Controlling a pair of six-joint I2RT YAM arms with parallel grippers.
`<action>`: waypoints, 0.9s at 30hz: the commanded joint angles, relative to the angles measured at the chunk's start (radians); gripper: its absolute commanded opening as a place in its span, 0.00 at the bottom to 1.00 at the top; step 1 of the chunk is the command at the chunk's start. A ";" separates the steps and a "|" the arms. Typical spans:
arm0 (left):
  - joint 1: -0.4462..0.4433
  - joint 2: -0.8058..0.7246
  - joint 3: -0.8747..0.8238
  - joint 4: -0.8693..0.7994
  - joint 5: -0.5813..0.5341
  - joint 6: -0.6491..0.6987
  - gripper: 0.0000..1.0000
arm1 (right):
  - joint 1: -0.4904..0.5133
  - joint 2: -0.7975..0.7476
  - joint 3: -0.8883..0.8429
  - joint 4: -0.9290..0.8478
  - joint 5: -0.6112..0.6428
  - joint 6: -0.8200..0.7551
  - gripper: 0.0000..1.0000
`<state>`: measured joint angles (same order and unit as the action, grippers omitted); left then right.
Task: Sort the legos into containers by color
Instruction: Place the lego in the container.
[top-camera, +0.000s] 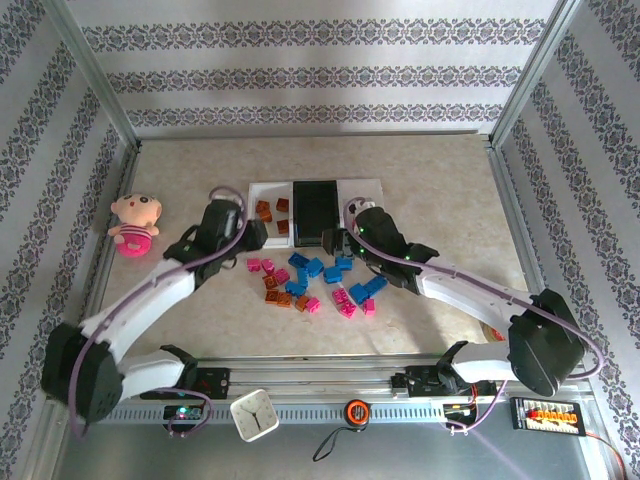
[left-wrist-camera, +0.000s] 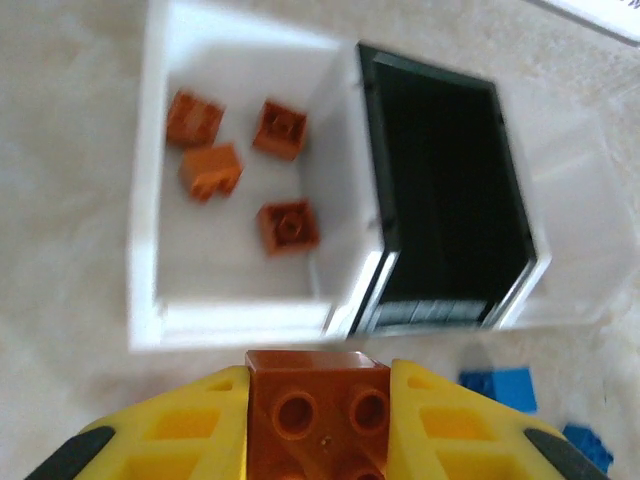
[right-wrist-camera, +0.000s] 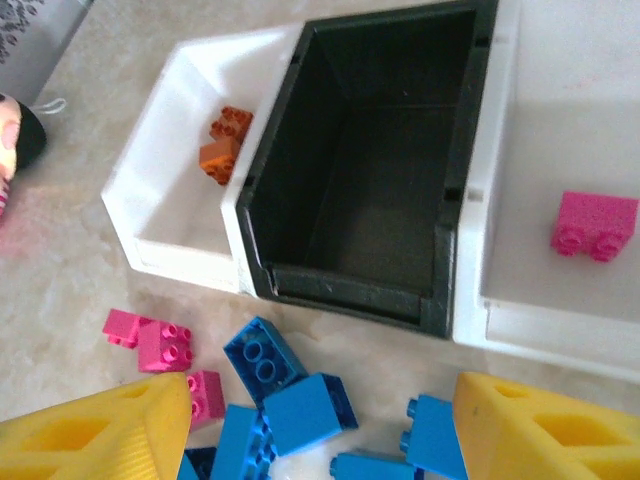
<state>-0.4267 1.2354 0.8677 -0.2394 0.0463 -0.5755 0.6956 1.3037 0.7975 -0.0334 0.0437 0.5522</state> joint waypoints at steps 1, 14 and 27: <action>-0.008 0.201 0.141 0.002 -0.039 0.075 0.26 | -0.007 -0.056 -0.059 -0.018 0.011 0.020 0.70; 0.047 0.620 0.515 -0.084 -0.060 0.083 0.42 | 0.003 -0.254 -0.263 -0.180 -0.029 0.025 0.71; 0.015 0.208 0.259 0.018 0.094 0.036 0.75 | 0.025 -0.082 -0.181 -0.265 -0.076 -0.045 0.65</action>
<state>-0.3973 1.5608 1.2064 -0.2581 0.0845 -0.5106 0.7010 1.2057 0.5800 -0.2363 -0.0261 0.5350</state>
